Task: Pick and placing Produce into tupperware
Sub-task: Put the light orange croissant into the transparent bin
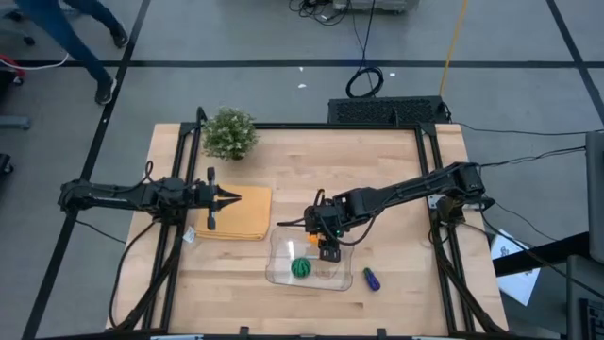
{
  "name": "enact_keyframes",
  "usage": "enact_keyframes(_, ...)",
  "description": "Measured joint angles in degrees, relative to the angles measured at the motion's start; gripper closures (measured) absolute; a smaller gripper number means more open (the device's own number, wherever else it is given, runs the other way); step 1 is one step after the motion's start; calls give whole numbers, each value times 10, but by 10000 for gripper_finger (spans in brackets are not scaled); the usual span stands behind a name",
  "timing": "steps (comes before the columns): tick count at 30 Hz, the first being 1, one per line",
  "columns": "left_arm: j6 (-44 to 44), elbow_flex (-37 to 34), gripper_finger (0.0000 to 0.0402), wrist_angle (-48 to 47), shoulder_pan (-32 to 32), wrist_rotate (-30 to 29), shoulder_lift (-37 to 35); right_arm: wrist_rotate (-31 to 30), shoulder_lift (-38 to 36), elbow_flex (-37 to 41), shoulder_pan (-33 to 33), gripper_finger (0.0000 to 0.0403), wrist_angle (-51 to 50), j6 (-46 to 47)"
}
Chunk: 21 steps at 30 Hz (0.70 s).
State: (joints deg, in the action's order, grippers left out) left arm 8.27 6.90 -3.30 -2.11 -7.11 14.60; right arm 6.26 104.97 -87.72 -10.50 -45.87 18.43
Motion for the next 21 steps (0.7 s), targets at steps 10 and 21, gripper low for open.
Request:
enact_keyframes(10, 0, 0, 369, 0, 0, 0, 0, 0, 0, 39, -1, 188, 45, 8)
enact_keyframes(21, 0, 0, 369, 0, 0, 0, 0, 0, -1, 40, -1, 188, 49, 7)
